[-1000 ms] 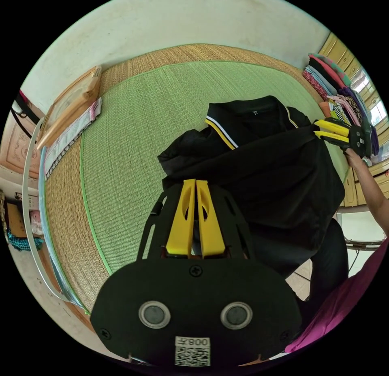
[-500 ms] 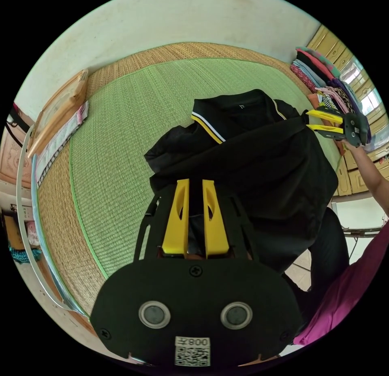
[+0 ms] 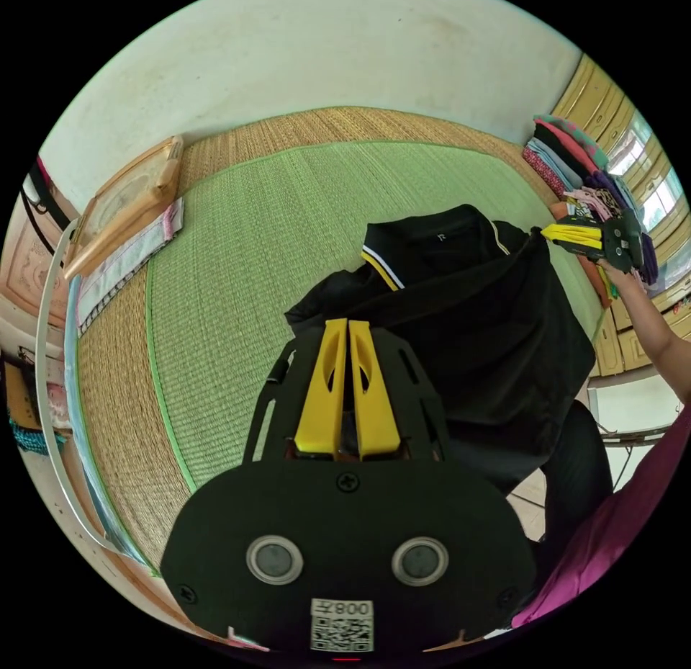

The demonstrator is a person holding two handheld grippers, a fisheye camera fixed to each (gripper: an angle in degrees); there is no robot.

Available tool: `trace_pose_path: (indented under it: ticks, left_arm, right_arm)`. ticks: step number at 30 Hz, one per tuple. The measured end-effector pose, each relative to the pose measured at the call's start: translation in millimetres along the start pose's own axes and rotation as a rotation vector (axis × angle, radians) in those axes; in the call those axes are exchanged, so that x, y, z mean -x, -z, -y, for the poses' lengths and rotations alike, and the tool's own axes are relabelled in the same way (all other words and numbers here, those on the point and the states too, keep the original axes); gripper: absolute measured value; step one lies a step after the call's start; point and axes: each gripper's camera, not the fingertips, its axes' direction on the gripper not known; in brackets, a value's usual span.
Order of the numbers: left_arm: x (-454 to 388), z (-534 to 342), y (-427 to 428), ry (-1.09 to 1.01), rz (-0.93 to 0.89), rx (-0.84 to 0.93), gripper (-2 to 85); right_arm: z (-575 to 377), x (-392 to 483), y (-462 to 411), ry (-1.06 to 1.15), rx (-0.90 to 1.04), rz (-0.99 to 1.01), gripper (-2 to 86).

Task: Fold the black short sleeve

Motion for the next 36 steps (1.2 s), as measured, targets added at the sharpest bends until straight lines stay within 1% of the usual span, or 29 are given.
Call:
trace_pose_path:
  ticks: [3, 8, 11, 15, 17, 19, 21, 24, 26, 31, 36]
  left_arm:
    - [21.7, 3.1, -4.6, 0.044, -0.025, -0.011, 0.4]
    - [54.0, -3.1, -13.4, 0.13, -0.027, -0.014, 0.9]
    - [69.6, -23.4, -0.7, 0.161, -0.041, -0.079, 1.6]
    - [83.8, -63.3, 15.4, 0.168, -0.118, -0.136, 4.3]
    - [91.9, -87.7, 21.9, 0.195, -0.157, -0.169, 6.0]
    - [106.0, -126.8, 27.7, 0.273, -0.198, -0.206, 7.3]
    - [115.8, -157.2, 27.8, 0.331, -0.224, -0.219, 7.7]
    - [127.2, -193.3, 15.8, 0.378, -0.285, -0.167, 8.4]
    - [132.8, -206.8, 9.5, 0.395, -0.294, -0.136, 8.7]
    - [152.3, -223.7, -1.6, 0.432, -0.354, -0.13, 8.8]
    - [165.0, -232.4, 7.2, 0.435, -0.344, -0.182, 8.8]
  right_arm:
    - [-7.0, -34.5, -16.9, -0.087, 0.015, 0.04, -0.5]
    - [-35.7, -94.0, -56.1, -0.276, 0.035, 0.233, -0.4]
    - [-63.4, -116.9, -58.0, -0.358, -0.026, 0.27, -0.2]
    - [-97.6, -134.2, -55.5, -0.428, -0.092, 0.281, 0.7]
    - [-122.6, -140.0, -59.2, -0.486, -0.112, 0.302, 3.8]
    - [-141.1, -141.0, -67.3, -0.528, -0.1, 0.338, 7.3]
    - [-159.8, -139.0, -76.8, -0.556, -0.089, 0.372, 7.9]
    - [-189.3, -138.4, -90.7, -0.611, -0.082, 0.425, 7.7]
    - [-208.8, -142.7, -101.0, -0.647, -0.087, 0.478, 6.6]
    - [-225.4, -156.6, -119.7, -0.665, -0.073, 0.488, 6.2]
    - [-217.2, -175.1, -121.0, -0.615, -0.083, 0.346, 7.4]
